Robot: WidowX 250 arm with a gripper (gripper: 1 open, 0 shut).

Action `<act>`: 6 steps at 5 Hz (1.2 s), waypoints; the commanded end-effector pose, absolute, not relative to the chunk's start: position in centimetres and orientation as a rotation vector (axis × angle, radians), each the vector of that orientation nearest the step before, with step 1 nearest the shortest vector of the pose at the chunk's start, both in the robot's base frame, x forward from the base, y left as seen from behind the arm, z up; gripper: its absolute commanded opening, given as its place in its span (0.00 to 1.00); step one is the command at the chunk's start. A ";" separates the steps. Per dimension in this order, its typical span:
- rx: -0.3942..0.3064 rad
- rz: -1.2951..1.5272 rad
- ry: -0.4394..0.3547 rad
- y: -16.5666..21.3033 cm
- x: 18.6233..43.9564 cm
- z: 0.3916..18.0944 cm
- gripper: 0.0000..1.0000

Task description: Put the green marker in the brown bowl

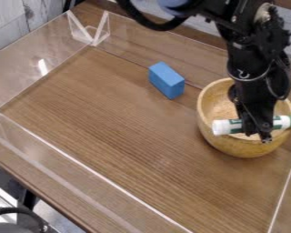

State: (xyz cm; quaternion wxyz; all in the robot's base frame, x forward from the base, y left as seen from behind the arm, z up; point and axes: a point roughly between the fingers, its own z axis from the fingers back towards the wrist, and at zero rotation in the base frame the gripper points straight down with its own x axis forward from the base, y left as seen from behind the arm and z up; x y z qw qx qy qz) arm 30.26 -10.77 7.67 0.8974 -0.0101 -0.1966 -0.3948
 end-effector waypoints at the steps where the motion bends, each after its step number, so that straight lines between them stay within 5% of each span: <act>1: -0.022 -0.823 -0.406 -10.7 30.5 7.0 0.00; 6: -0.029 -0.840 -0.391 -11.3 32.1 4.1 0.00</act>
